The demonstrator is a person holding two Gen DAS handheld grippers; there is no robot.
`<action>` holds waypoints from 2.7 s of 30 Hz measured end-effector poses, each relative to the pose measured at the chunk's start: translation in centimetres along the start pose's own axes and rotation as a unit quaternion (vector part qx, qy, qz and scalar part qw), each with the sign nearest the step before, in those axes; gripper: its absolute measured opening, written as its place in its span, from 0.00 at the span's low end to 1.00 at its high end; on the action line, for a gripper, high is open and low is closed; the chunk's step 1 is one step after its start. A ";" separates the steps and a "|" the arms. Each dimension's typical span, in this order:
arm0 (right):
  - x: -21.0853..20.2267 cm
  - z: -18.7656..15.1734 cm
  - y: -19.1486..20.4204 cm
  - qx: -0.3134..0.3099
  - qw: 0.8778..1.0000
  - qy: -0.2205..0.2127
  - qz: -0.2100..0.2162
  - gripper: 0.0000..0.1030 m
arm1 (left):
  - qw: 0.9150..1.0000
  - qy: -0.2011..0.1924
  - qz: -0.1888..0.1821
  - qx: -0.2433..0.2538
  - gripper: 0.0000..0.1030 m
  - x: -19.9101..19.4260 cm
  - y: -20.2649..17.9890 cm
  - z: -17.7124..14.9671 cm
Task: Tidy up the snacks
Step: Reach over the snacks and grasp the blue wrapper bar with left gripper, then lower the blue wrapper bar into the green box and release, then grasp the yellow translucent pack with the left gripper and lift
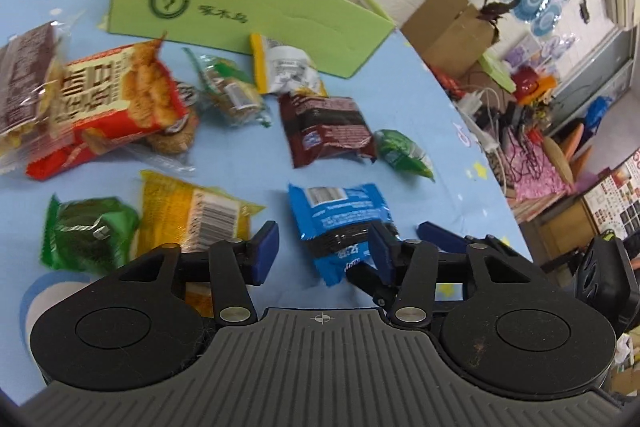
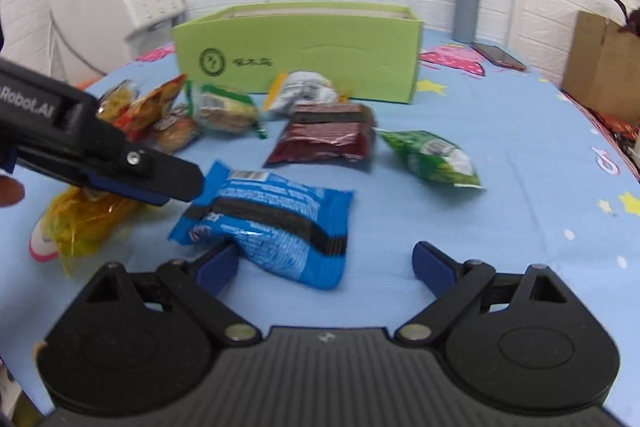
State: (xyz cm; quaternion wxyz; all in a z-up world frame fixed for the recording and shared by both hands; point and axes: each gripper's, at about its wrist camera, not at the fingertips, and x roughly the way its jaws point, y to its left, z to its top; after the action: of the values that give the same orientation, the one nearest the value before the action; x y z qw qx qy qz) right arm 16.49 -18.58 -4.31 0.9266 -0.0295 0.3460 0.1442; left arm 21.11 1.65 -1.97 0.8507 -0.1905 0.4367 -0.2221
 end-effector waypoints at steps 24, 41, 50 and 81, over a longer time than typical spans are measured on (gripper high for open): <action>0.1 1.2 0.0 0.045 0.995 -0.011 0.089 0.64 | 0.999 0.017 -0.003 0.028 0.18 3.4 -1.9 0.6; 8.1 20.7 -1.8 -0.037 0.993 -0.083 0.079 0.65 | 0.992 -0.101 0.046 0.060 0.16 4.4 -3.2 20.7; 14.6 21.4 -4.1 -0.011 0.995 -0.066 0.073 0.90 | 0.992 -0.096 0.056 0.052 0.38 7.6 1.1 23.4; -0.3 0.7 11.5 -0.068 0.981 0.011 0.182 0.91 | 0.999 -0.020 0.011 -0.048 0.29 -6.7 7.5 -3.9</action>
State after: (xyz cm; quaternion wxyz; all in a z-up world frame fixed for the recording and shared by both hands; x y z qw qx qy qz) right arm 13.45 -7.51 -3.05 0.8766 -0.0308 0.3453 0.3338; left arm 15.93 10.99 -3.52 0.8517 -0.2305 0.4316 -0.1876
